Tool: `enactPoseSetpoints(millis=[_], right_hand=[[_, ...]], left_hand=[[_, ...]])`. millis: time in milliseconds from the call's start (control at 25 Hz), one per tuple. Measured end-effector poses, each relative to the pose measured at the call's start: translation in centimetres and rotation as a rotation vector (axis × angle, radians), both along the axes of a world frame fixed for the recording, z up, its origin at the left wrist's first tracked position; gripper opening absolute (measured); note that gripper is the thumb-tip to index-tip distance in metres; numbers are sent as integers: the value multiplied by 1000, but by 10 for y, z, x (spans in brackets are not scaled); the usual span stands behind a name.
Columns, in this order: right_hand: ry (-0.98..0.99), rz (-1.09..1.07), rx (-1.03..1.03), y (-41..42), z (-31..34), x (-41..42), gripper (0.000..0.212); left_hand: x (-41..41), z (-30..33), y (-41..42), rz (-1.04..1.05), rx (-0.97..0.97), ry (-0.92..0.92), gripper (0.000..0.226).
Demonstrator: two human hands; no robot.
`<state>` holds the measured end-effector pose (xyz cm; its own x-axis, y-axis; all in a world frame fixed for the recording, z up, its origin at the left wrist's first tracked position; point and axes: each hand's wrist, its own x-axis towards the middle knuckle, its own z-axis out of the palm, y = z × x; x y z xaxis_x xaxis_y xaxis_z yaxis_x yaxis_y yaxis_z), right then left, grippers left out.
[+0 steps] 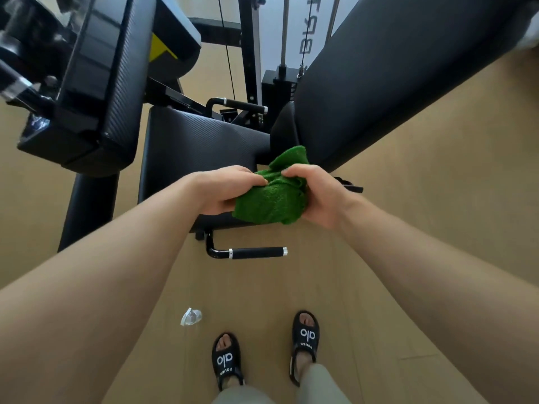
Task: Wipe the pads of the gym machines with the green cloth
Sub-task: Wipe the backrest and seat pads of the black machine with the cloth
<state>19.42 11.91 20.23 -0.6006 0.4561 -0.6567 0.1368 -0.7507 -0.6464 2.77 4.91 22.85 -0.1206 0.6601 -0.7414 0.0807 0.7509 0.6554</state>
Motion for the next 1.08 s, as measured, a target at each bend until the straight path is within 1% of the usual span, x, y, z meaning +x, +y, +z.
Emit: enactPoseSetpoints(millis=[40, 120, 200, 320, 400, 520, 600, 680, 760, 840, 880, 920, 960, 1000, 1080], right_hand=[[-35, -19, 10, -1, 4, 2, 39], [-107, -32, 25, -2, 10, 5, 36], [-98, 8, 21, 1, 15, 8, 38], [-4, 135, -9, 10, 18, 12, 50], [0, 197, -40, 16, 20, 13, 58], [-98, 273, 16, 22, 24, 13, 47], [-193, 306, 109, 25, 28, 11, 44], [-289, 340, 240, 27, 32, 9, 50], [-360, 417, 390, 28, 39, 7, 61], [-407, 544, 526, 27, 50, 8, 76], [-412, 602, 578, 26, 55, 9, 81], [-405, 641, 606, 27, 61, 9, 83], [-398, 663, 617, 27, 66, 10, 82], [-399, 681, 630, 28, 70, 11, 79], [-429, 723, 677, 30, 77, 11, 76]], left_hand=[[6, 4, -2, 8, -7, -14, 23], [18, 11, -6, 0, -27, -100, 26], [23, 17, -8, -28, -13, -149, 28], [18, 18, -8, 49, 56, -33, 28], [14, 14, -5, 146, 66, 13, 29], [9, 5, -3, 238, 42, 199, 30], [11, 4, -2, 227, 4, 321, 35], [13, 8, -1, 157, -62, 404, 41], [13, 14, -1, 63, -59, 404, 50], [13, 23, 0, -54, 65, 346, 71], [13, 27, 1, -145, 145, 320, 82], [14, 31, 2, -252, 214, 307, 89], [15, 35, 2, -348, 267, 314, 88], [15, 36, 3, -408, 301, 345, 79], [11, 35, 3, -445, 326, 463, 49]])
